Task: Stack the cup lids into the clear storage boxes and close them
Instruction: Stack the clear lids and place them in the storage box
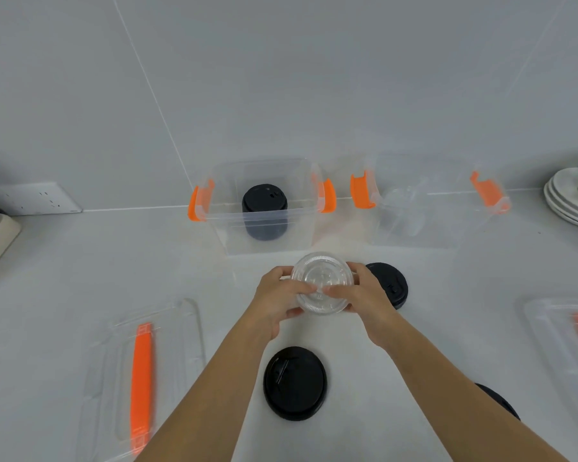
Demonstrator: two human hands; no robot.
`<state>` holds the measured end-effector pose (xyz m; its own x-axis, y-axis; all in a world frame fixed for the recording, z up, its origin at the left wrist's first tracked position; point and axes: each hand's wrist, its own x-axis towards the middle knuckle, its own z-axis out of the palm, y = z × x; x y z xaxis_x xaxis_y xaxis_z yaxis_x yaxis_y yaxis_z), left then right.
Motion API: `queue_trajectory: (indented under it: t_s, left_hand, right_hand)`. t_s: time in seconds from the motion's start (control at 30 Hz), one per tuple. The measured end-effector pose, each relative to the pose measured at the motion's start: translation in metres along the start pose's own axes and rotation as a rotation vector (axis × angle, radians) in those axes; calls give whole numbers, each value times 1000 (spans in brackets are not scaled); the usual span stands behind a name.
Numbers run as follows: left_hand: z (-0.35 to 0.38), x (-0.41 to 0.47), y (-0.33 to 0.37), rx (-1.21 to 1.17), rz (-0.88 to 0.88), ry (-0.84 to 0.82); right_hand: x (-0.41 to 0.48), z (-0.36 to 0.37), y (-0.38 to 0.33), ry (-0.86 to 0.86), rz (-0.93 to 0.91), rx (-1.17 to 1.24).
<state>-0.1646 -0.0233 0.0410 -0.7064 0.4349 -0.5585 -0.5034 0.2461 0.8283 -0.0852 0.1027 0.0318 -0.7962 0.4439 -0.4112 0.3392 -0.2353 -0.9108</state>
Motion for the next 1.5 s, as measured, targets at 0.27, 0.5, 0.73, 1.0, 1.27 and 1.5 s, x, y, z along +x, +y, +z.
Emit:
queue_trajectory:
  t_s: [0.27, 0.5, 0.73, 1.0, 1.27, 1.5]
  left_hand:
    - [53, 3, 69, 81, 201, -54]
    - [116, 15, 142, 26, 252, -135]
    - [172, 48, 179, 69, 203, -102]
    - [196, 84, 176, 166, 88, -8]
    - [203, 97, 162, 175, -56, 11]
    - [205, 104, 153, 266, -121, -24]
  right_hand:
    - [-1, -46, -66, 116, -214, 37]
    - [19, -104, -135, 216, -341, 27]
    - [59, -153, -171, 224, -289, -105]
    - [115, -174, -161, 157, -136, -207]
    - [144, -181, -139, 86, -8, -319]
    - [151, -181, -128, 40, 70, -387]
